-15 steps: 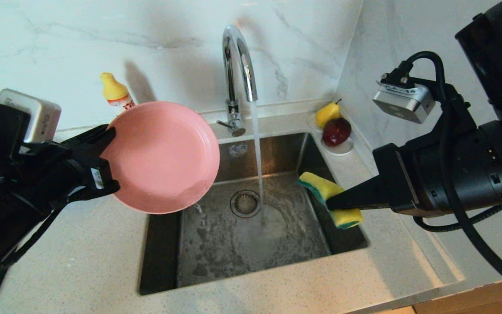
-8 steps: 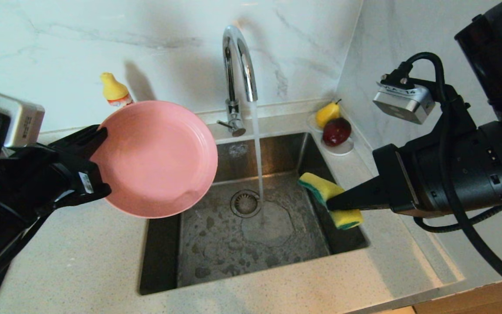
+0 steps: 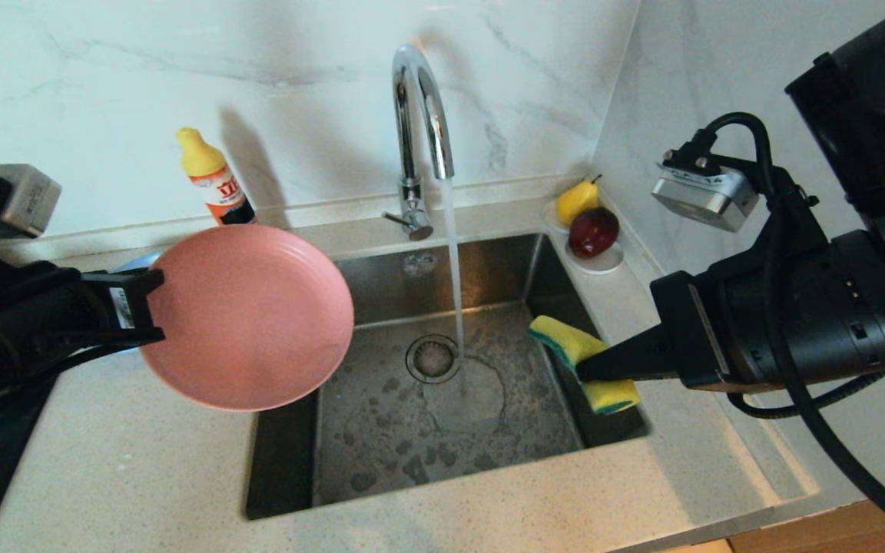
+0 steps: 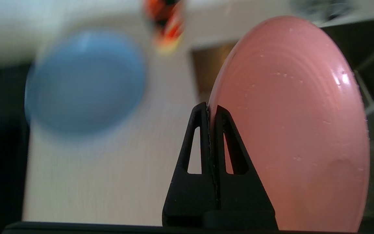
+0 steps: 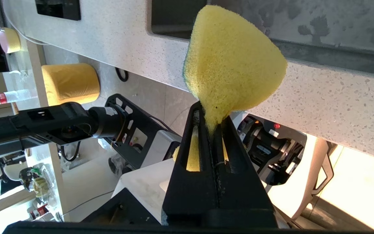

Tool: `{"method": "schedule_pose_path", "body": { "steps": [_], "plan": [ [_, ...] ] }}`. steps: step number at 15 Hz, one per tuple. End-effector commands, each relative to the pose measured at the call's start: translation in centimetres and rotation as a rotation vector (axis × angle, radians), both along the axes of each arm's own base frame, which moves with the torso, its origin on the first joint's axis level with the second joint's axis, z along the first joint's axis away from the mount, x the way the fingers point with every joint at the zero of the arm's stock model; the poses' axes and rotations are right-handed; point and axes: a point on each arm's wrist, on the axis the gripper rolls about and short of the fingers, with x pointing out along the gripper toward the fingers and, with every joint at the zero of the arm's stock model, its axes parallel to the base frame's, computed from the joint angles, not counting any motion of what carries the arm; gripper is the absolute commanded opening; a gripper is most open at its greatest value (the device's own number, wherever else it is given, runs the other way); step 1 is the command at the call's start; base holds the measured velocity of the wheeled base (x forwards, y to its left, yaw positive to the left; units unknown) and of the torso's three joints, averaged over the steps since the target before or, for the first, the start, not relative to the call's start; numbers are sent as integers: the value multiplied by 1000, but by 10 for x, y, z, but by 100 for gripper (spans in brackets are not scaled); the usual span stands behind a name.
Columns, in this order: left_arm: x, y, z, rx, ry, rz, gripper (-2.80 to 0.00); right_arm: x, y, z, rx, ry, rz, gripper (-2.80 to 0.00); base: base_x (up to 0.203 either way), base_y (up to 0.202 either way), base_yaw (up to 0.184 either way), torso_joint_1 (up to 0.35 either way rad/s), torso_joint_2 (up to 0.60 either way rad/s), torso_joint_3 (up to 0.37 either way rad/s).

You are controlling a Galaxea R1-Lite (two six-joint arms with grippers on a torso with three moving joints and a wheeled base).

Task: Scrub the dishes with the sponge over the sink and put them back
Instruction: Place the plate on the table

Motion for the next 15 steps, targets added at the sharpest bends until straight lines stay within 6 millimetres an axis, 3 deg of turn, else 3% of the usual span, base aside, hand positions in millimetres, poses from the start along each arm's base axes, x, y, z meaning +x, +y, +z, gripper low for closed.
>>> {"method": "schedule_pose_path", "body": {
  "steps": [1, 11, 15],
  "plan": [
    [-10, 19, 7, -144, 166, 112, -280, 2, 0, -3, -9, 11, -5, -280, 0, 0, 0, 0, 0, 0],
    [-66, 56, 0, -325, 316, 425, -280, 6, -5, -10, -32, 32, -31, -280, 0, 0, 0, 0, 0, 0],
    [-73, 74, -20, -370, 381, 532, -280, 6, -5, -14, -41, 41, -31, -280, 0, 0, 0, 0, 0, 0]
  ]
}}
